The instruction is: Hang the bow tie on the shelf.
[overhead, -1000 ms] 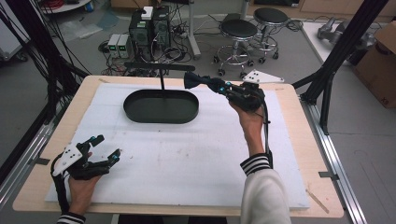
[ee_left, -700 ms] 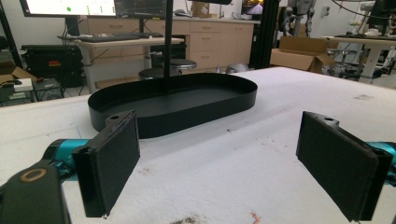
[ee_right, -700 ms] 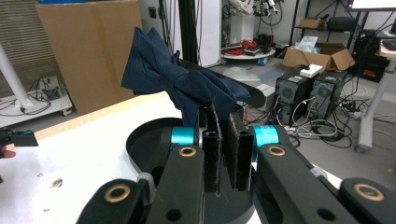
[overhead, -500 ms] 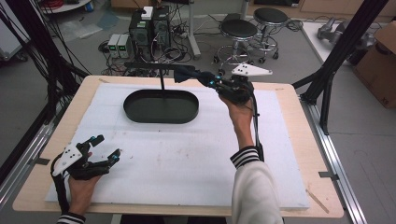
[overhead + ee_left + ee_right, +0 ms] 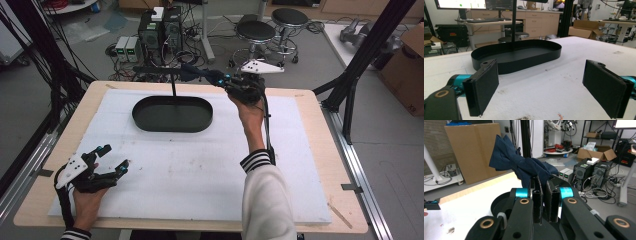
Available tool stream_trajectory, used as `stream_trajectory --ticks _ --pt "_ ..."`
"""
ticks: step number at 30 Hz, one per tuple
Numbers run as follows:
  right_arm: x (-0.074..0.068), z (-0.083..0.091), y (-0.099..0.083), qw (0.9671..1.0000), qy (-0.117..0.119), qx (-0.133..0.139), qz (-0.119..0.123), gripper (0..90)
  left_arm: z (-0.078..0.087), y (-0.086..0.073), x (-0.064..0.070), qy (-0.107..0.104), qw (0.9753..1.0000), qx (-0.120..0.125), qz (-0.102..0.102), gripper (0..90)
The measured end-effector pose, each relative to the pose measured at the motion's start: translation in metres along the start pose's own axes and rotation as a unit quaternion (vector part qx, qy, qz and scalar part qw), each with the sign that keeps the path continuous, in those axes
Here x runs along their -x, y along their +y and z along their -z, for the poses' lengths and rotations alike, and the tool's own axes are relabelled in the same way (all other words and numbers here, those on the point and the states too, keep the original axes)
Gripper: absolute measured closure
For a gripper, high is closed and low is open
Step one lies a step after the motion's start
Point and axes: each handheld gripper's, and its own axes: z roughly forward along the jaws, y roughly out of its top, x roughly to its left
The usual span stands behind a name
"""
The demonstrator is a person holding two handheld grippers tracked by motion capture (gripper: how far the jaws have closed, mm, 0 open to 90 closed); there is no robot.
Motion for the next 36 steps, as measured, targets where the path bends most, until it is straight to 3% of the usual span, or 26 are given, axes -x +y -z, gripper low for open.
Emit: stream_trajectory --ticks 13,21,31,36 --pt "0.013 -0.013 -0.001 0.9999 -0.015 -0.005 -0.007 85.9 0.000 0.000 0.000 -0.001 1.0000 0.001 0.003 13.8" --pt "0.015 -0.019 -0.008 0.9991 -0.027 -0.031 -0.011 85.7 0.001 0.000 0.000 -0.002 1.0000 0.004 0.004 13.8" --pt "0.018 -0.020 -0.020 0.9982 -0.031 -0.044 -0.027 85.5 0.000 0.000 0.000 -0.002 1.0000 0.006 0.004 13.8" --pt "0.018 -0.025 -0.022 0.9976 -0.030 -0.060 -0.018 85.4 0.001 0.000 0.000 -0.003 1.0000 0.006 0.004 13.8"
